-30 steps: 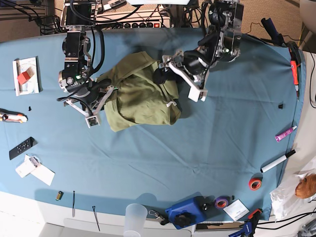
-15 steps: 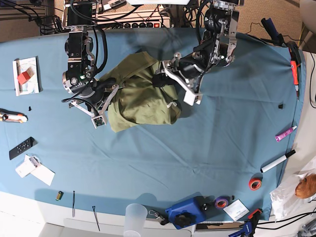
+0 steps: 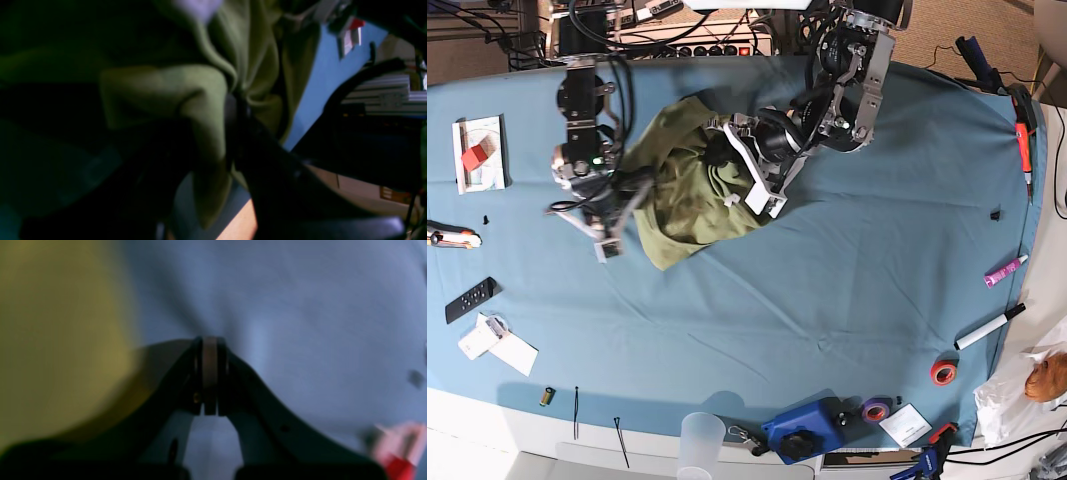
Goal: Layout the t-shirt on the table in an organized manner, then fold the t-shirt properly
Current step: 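Grasp the bundle's edge with the left gripper and lift it, then fold the lifted edge over the bundle with the left gripper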
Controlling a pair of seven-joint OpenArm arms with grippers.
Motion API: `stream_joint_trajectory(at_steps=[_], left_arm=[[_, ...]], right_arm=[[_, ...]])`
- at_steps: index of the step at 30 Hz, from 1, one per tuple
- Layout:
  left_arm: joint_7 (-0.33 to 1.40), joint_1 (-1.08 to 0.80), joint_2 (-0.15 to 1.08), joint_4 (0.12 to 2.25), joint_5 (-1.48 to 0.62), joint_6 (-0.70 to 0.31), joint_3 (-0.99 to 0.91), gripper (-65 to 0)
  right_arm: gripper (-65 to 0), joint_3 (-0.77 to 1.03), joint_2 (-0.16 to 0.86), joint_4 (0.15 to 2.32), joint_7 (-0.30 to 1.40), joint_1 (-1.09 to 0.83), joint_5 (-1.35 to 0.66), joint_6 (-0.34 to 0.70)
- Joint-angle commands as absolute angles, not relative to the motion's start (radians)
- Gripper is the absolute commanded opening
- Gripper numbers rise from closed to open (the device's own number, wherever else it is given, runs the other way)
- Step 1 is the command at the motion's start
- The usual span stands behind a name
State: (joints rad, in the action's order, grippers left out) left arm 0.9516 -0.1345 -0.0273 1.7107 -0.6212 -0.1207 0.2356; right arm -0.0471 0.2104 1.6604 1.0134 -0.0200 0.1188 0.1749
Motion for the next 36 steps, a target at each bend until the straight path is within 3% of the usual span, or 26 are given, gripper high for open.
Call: stream_joint_trajectory(at_steps=[1, 9, 14, 19, 26, 31, 36], left_arm=[[0.948, -0.12, -0.032, 1.729, -0.643, -0.132, 0.239, -65.0], [0.952, -0.114, -0.025, 1.73, -0.643, -0.133, 0.237, -65.0], [0.996, -0.076, 0.067, 1.73, -0.64, -0.21, 0.237, -65.0], [0.995, -0.03, 0.164, 1.73, -0.642, -0.216, 0.237, -65.0], [0.995, 0.066, 0.253, 1.73, -0.684, -0.481, 0.238, -65.0], [0.994, 0.176, 0.3, 1.73, -0.626, -0.547, 0.238, -65.0], [0.937, 0.235, 0.302, 1.729, -0.56, -0.551, 0.273, -65.0]], right_arm=[[-65.0, -0.042, 0.228, 1.675, 0.996, 0.001, 0.135, 0.15], [-65.0, 0.109, 0.247, 1.675, 0.992, 0.003, 0.143, 0.131], [-65.0, 0.234, 0.247, 1.676, 0.99, 0.002, 0.136, 0.17], [-65.0, 0.311, 0.25, 1.676, 0.986, 0.002, 0.047, 0.212], [-65.0, 0.323, 0.249, 1.675, 0.976, 0.002, -0.074, 0.258], [-65.0, 0.323, 0.249, 1.675, 0.979, 0.002, -0.089, 0.273], [-65.0, 0.323, 0.249, 1.676, 0.979, 0.002, -0.09, 0.273]])
